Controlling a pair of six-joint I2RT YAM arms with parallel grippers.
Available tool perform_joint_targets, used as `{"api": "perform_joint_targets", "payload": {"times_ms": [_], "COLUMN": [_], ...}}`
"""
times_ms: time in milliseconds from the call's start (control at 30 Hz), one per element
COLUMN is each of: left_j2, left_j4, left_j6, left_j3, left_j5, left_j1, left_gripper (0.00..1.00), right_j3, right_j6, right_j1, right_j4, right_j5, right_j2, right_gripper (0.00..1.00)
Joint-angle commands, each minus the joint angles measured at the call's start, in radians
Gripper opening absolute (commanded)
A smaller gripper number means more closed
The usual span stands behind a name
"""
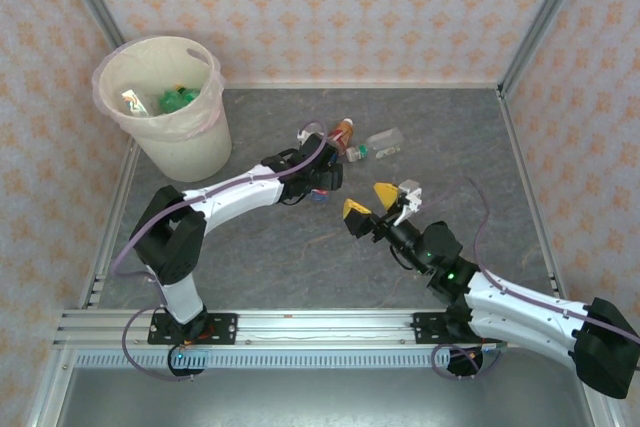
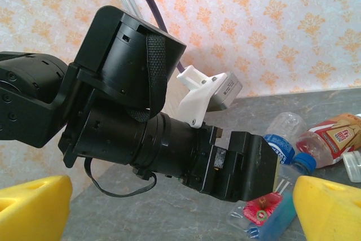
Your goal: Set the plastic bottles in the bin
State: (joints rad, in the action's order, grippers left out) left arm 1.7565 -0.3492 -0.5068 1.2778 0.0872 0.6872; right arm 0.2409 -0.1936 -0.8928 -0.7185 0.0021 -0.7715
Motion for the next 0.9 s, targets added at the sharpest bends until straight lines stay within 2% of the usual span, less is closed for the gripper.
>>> {"api": "perform_joint_targets", "payload": {"times_ms": [0,333,533,867], "left_j2": [0.003,0.053,0.088,0.179], "left_j4": [-0.013,-0.055,-0.046,-0.073], "left_j6": [0.003,0.023,0.022,0.053], "left_j3": [0.036,0.063,0.063,0.088], "left_j5": [0.027,0.014,-0.034,0.014], "left_j1": [0.0,0.0,-0.001,-0.002], "left_gripper": [0.85,0.85,0.83,0.83], "right_j3": [-0.009,-0.017,-0.015,-0.014], "right_j6": [0.014,0.011,0.009,0.005], "right_j1": [0.005,0.005,0.005,0.005], "right_j4": [-0.022,-0.013,-0.006,0.004], "right_j5": [0.03,0.05,0.053,0.048], "right_j2": [0.005,0.035,0.037,0.054], "right_gripper": [1.0,1.0,1.0,1.0]}}
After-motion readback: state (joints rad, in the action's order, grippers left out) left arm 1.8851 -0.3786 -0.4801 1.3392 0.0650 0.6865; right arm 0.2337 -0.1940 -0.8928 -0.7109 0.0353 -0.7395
